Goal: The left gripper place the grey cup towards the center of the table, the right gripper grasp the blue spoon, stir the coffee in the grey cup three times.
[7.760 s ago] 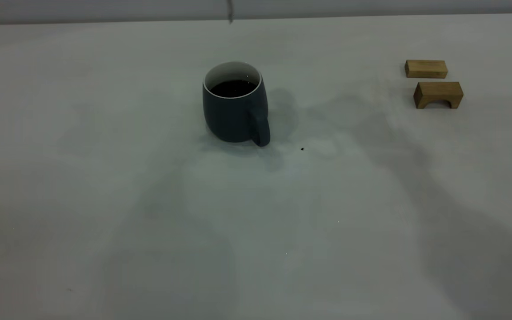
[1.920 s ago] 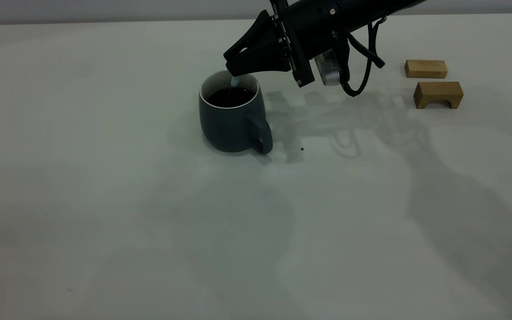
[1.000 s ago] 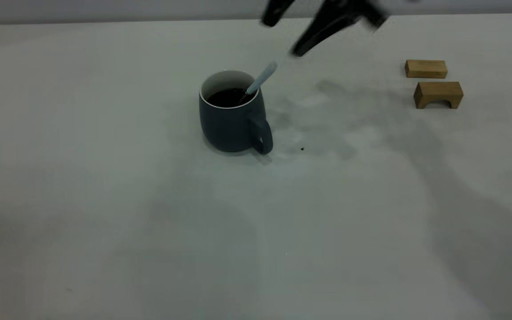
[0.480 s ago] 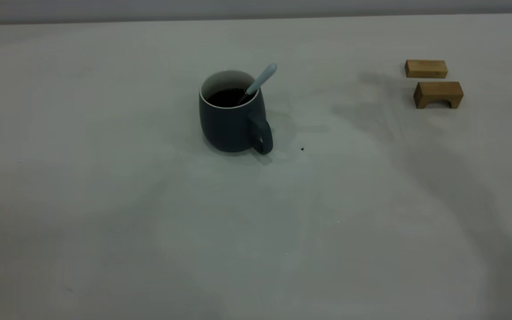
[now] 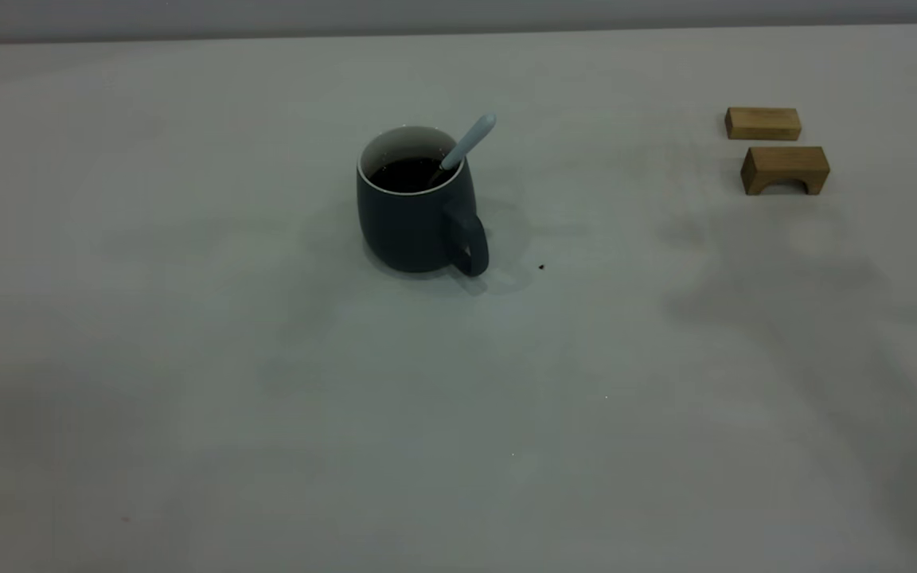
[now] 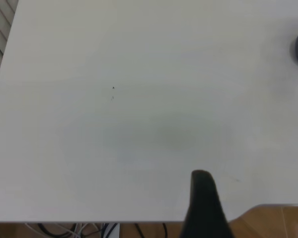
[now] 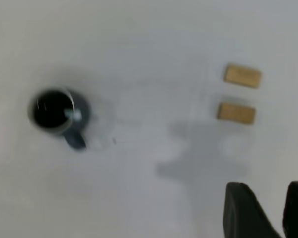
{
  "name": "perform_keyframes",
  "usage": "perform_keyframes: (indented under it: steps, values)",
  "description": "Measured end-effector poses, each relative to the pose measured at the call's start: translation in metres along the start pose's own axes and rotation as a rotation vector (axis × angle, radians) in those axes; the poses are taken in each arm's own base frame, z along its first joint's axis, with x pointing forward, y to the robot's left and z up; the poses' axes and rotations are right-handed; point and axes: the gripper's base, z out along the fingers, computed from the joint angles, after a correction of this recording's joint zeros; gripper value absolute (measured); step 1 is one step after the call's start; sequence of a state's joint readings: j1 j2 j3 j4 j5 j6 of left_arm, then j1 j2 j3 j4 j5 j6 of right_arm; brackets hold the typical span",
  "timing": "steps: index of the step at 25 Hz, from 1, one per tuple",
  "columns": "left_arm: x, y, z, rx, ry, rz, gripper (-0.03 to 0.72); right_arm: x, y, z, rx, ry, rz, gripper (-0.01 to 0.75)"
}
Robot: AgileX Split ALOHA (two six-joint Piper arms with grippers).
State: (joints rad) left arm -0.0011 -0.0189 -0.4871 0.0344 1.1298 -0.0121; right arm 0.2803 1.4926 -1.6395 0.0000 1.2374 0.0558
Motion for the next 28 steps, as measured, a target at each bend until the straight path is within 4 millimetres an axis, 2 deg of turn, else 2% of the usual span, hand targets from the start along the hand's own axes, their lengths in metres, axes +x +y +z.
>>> perform_keyframes:
  steps: [3,5,11,14,21,28]
  values:
    - [0.0,0.0,0.0,0.0,0.0,0.0,0.587,0.041,-0.002,-0.02,0.001,0.015,-0.013,0.231]
    - [0.0,0.0,0.0,0.0,0.0,0.0,0.587,0.074,-0.004,-0.026,0.002,0.042,-0.017,0.231]
    - [0.0,0.0,0.0,0.0,0.0,0.0,0.587,0.171,-0.012,-0.031,0.029,0.095,-0.035,0.235]
    - [0.0,0.0,0.0,0.0,0.0,0.0,0.587,0.207,-0.015,-0.037,0.03,0.063,-0.024,0.236]
    - [0.0,0.0,0.0,0.0,0.0,0.0,0.587,0.269,-0.024,-0.062,0.111,-0.136,0.067,0.237]
    - [0.0,0.0,0.0,0.0,0.0,0.0,0.587,0.31,-0.023,-0.059,0.193,-0.243,0.155,0.237]
